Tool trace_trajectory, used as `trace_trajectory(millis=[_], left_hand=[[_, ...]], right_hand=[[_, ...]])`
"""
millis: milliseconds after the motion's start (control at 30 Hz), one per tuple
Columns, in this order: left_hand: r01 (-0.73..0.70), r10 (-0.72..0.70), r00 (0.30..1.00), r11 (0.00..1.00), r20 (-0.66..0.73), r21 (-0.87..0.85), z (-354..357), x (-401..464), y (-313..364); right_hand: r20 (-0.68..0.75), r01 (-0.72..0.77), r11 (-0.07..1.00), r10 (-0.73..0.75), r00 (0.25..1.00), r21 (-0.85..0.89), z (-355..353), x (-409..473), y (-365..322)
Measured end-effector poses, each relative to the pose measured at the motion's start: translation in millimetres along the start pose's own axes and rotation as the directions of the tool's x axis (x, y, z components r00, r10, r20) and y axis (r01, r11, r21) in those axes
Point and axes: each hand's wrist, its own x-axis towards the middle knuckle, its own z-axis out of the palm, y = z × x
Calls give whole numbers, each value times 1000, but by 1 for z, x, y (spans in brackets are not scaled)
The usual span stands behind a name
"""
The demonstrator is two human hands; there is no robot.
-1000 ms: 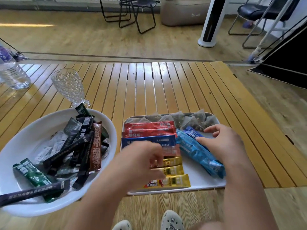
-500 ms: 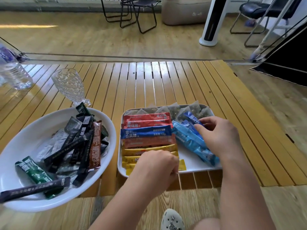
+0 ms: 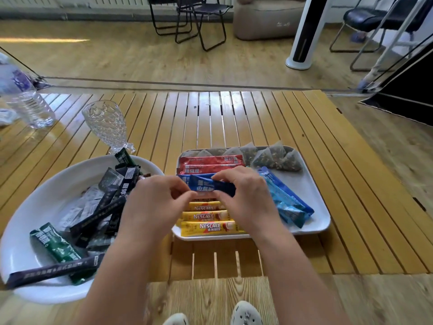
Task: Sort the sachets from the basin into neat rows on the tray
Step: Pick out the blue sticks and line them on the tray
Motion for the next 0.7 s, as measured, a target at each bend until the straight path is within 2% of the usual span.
trace_trajectory(millis=[133, 267, 333, 400, 467, 567, 633, 700], left_hand=[[58, -57, 996, 998, -63, 16, 1, 1, -9], [0, 0, 1000, 1000, -15, -4, 14, 2, -3], [-8, 8, 999, 1000, 34, -4, 22, 2, 0], [-13, 10, 997, 999, 79, 33, 27, 2, 1], [-4, 0, 995, 999, 102, 48, 30, 2, -1], [-12, 7, 996, 999, 92, 50, 31, 3, 0], [-30, 27, 997, 999, 74, 42, 32, 4, 2], [-48, 47, 998, 999, 43, 21, 32, 4, 5]], right_hand=[[-6, 43, 997, -44, 999, -60, 22, 2, -7], [20, 0, 997, 2, 1000, -83, 26, 3, -8], [-37, -25, 996, 22, 999, -90, 15, 3, -4], [-136, -138, 986, 126, 983, -89, -4, 1, 10], [-199, -352, 929, 325, 924, -115, -25, -4, 34], [-145, -683, 705, 668, 730, -190, -44, -13, 71], [-69, -745, 625, 754, 654, -232, -46, -16, 80], [-56, -750, 628, 758, 650, -208, -46, -13, 81]])
